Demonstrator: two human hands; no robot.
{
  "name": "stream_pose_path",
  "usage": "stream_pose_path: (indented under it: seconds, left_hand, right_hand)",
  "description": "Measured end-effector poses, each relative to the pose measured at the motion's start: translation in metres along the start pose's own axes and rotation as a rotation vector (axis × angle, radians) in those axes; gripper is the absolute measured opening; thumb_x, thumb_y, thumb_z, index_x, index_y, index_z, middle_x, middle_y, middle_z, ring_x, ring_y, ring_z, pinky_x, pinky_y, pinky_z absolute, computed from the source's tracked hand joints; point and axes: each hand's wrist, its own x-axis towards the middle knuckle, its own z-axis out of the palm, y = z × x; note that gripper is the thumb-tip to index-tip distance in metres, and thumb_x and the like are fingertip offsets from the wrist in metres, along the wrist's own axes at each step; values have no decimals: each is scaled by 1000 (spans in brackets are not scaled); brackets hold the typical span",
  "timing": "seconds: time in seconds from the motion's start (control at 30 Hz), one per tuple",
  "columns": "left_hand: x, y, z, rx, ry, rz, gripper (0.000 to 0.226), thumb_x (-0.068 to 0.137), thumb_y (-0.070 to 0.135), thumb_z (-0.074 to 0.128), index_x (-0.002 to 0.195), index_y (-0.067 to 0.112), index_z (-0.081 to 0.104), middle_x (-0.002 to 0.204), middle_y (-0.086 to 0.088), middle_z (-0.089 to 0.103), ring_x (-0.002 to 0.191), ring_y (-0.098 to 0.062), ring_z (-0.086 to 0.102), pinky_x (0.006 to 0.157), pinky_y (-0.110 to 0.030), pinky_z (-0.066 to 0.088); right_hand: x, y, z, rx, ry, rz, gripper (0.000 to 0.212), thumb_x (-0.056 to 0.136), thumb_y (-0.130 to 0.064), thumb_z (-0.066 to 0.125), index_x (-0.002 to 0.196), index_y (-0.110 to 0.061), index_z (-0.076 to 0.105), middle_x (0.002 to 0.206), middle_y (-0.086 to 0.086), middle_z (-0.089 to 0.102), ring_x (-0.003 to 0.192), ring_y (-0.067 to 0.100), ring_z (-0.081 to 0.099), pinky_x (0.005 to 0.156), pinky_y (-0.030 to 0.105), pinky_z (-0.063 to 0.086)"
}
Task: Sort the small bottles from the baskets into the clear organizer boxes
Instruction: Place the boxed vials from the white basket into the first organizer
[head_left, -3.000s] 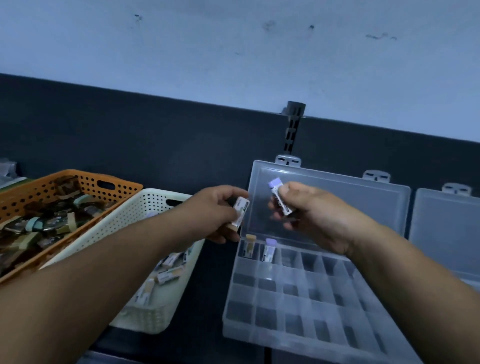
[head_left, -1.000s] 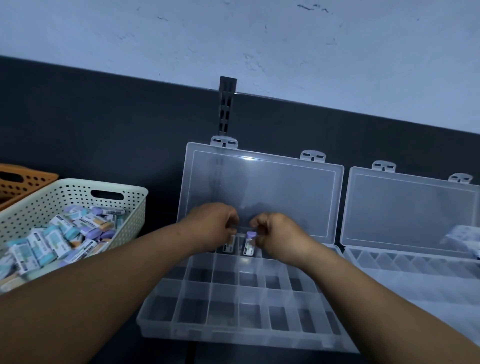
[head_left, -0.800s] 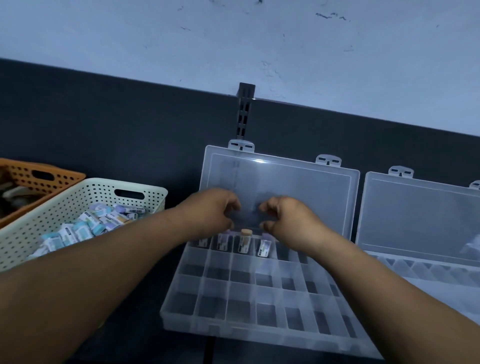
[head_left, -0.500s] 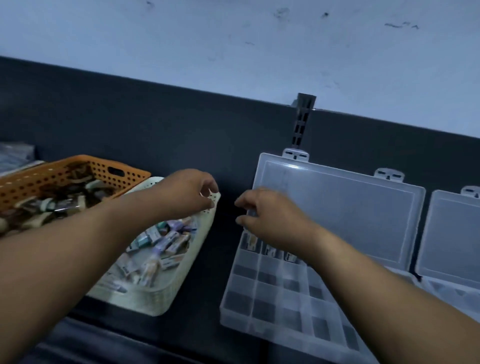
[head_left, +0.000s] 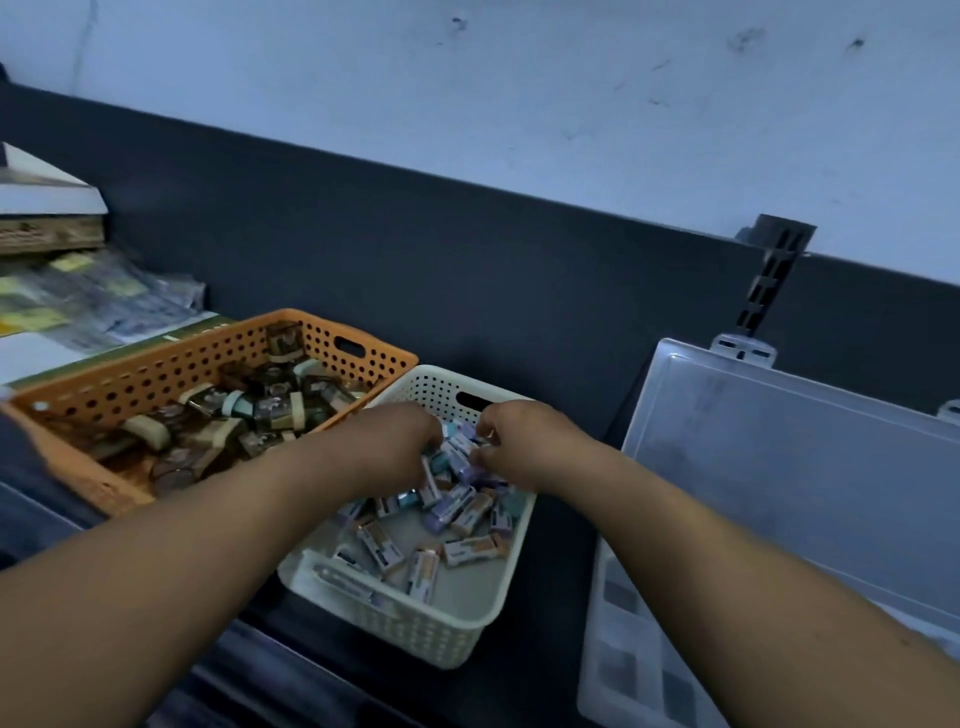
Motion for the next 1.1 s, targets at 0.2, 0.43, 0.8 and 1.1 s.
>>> stream_pose_path:
  seconds: [0.2,0.43,0.8,1.1]
  left_hand:
    - [0,-3,-1,63,21,41,27,84,17,63,108,16,52,110,-7,53,92,-22,52,70,-30,41]
    - [-1,-2,3,5,9,55,22,81,19,67,95,24,50,101,-1,54,90,-18,51,66,-28,37]
    - [-12,1,-23,-277,84,-18,18,90,12,61,105,22,66,103,5,62,90,-12,59,75,-26,49]
    - [-13,71,-62,-492,232,114,10,88,20,67,98,23,66,88,7,67,80,-6,63,72,-23,52]
  right_hand:
    - [14,-9,9,-28,-96,26,30,83,-40,69,100,-20,55,96,-2,60,84,18,57,68,30,46]
    - [14,-11,6,93,-87,39,33,77,-26,77,95,-21,49,84,-6,54,70,12,53,51,24,37]
    - [6,-3,-6,221,36,76,17,88,-12,60,104,-16,60,110,2,61,94,20,58,72,31,49]
    - [-74,77,-50,500,315,46,17,85,-14,64,79,-29,56,75,-10,58,68,9,54,60,22,41]
